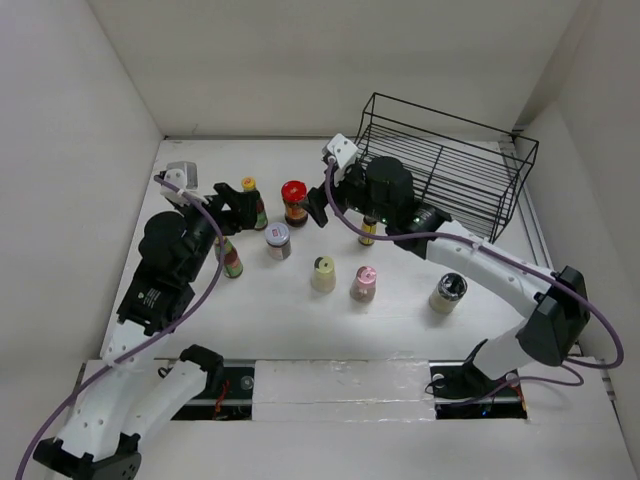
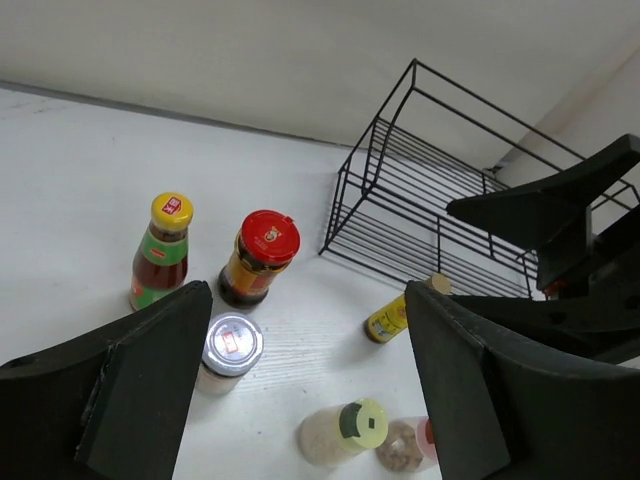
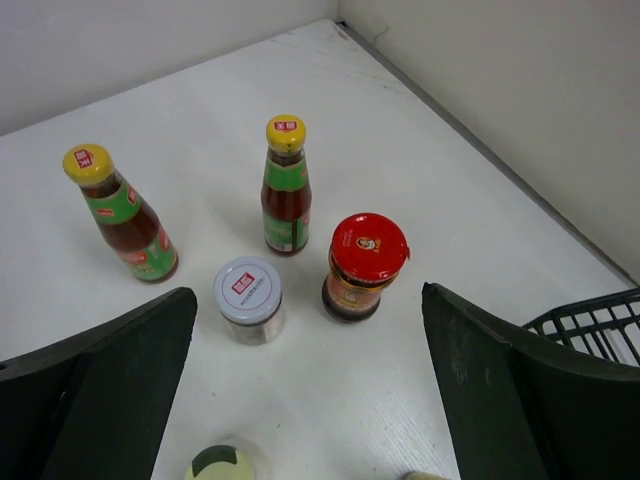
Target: Organize the condiment bottles
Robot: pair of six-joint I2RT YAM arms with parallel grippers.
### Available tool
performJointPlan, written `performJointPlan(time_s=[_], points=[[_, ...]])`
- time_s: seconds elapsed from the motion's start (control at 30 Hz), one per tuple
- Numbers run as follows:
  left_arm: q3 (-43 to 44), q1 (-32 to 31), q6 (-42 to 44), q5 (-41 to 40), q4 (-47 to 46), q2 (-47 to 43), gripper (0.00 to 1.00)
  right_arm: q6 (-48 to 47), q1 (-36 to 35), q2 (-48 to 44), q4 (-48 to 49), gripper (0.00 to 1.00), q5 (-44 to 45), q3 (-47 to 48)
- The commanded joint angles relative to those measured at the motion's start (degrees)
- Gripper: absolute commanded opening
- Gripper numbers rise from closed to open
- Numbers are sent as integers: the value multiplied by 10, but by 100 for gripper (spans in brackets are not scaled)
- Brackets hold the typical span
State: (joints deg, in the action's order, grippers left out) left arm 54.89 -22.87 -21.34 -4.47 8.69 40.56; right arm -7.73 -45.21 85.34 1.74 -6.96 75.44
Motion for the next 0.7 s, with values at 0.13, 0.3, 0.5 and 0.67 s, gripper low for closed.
performJointPlan(time_s=[0.13,0.3,0.5,0.67], points=[[-3,-2,11,-37,-27,-42,70,-14,-27,20,46,54,6,67],[-15,-2,-11,-121,-22,-74,35,-20,-45,66,46,3,-7,104],[-15,11,-48,-236,2,-112,7,-32,-93,146,-3,14,-59,190],[-28,11,-71,-280,24,-123,58,-42,-118,216,-22,73,-101,224]])
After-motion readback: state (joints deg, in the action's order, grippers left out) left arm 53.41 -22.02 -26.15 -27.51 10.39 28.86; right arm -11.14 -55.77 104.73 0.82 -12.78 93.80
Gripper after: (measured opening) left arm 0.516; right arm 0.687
